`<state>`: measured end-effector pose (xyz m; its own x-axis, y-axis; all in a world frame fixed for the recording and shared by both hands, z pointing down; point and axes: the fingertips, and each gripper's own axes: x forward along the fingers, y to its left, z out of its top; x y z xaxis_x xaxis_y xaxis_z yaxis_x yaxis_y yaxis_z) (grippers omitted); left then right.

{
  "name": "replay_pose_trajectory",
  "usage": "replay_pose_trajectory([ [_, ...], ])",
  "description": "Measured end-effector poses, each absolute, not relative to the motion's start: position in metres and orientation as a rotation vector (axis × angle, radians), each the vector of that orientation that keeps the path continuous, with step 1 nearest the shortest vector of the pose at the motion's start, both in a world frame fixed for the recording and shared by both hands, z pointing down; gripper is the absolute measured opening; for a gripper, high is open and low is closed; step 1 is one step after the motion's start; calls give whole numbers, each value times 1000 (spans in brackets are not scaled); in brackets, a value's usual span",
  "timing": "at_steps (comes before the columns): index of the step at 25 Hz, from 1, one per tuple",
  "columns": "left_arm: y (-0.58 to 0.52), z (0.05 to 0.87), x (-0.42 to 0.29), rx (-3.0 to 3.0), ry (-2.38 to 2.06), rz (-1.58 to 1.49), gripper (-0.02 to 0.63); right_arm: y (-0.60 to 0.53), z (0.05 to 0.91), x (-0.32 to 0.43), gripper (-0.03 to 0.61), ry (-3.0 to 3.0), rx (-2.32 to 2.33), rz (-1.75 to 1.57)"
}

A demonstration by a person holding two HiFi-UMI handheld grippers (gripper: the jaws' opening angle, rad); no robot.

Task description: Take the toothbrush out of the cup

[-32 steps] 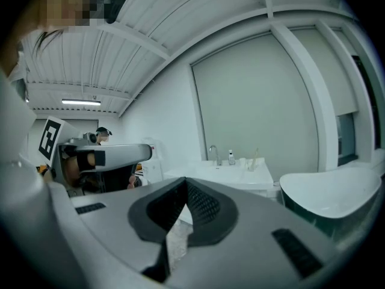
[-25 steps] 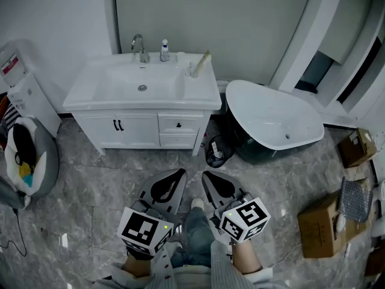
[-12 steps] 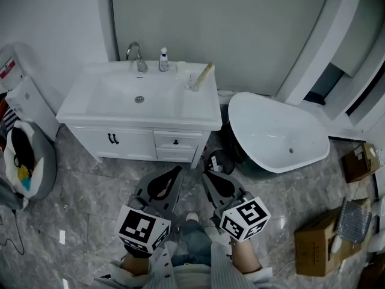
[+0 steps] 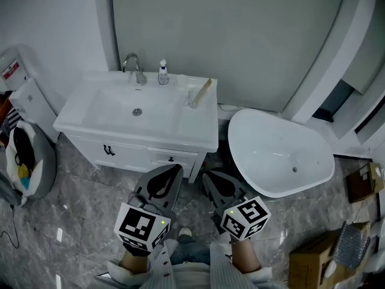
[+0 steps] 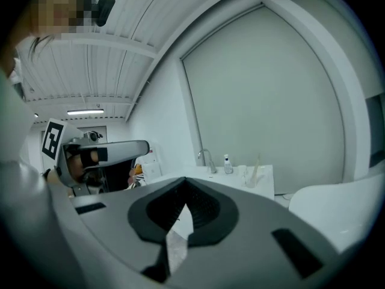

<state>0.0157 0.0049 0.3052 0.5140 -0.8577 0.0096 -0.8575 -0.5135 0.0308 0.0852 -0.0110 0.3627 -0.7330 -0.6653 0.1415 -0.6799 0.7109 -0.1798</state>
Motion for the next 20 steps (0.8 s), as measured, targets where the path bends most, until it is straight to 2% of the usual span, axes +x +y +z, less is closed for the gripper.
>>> replay_pose_trajectory([
  [20, -83, 320, 46, 2693, -1557, 40, 17, -95, 375, 114, 11, -2868, 1083, 382],
])
